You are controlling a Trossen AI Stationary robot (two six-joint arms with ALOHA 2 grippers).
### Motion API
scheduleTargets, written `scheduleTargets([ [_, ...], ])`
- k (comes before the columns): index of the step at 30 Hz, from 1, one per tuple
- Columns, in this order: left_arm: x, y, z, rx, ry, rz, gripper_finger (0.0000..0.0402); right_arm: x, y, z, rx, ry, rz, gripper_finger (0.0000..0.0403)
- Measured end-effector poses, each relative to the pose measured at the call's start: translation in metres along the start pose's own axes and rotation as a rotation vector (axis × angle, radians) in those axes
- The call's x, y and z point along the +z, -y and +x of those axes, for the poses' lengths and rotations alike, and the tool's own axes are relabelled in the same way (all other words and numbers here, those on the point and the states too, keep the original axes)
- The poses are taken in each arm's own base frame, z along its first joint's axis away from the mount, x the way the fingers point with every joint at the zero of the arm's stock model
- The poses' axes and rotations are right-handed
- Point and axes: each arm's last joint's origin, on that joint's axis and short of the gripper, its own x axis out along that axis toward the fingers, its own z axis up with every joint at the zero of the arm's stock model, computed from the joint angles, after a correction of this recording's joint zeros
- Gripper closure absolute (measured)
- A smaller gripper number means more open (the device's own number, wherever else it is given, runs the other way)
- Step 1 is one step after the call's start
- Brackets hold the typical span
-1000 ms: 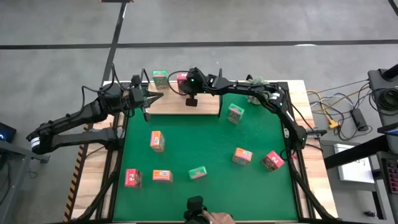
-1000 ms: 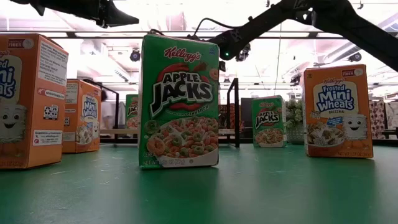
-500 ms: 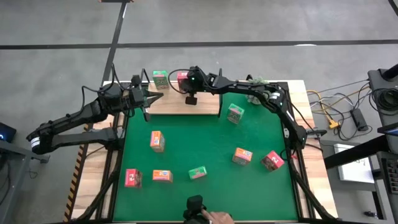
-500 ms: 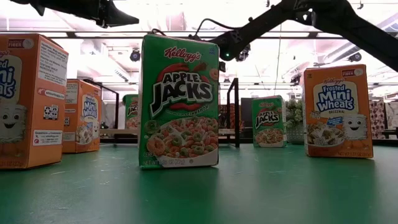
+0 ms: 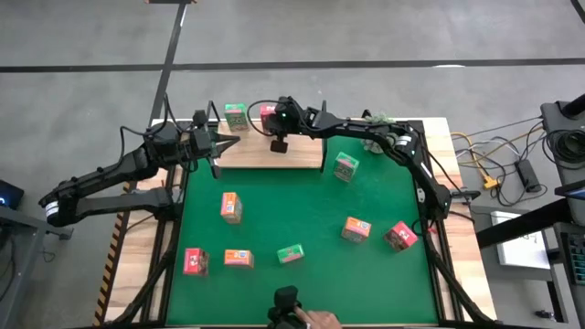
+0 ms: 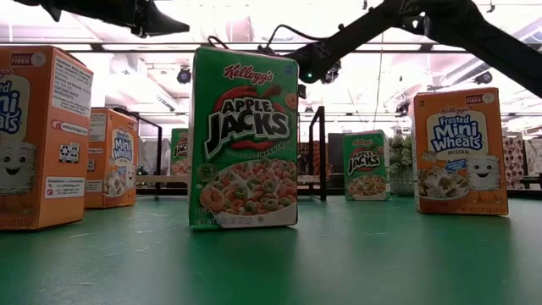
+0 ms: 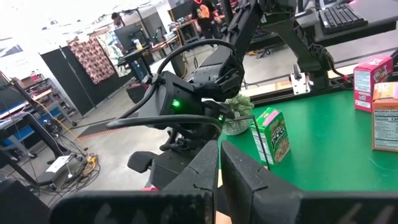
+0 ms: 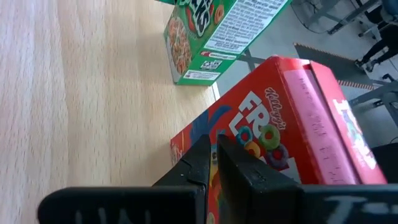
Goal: Stack cereal on shelf
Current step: Put the top red cereal box on the shelf
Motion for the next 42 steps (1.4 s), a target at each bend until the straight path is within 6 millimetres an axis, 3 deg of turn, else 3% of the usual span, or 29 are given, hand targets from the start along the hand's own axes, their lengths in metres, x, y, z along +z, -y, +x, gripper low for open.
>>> scheduleTargets([
  [30, 0.000, 0.000, 0.000, 0.000, 0.001, 0.003, 0.0400, -0.009, 0.009, 0.004, -0.011, -0.024, -0.001, 0.0385],
  [42, 0.000, 0.000, 0.000, 0.000, 0.001, 0.003, 0.0400, -0.002, -0.002, 0.000, 0.014, -0.025, -0.006, 0.0385],
])
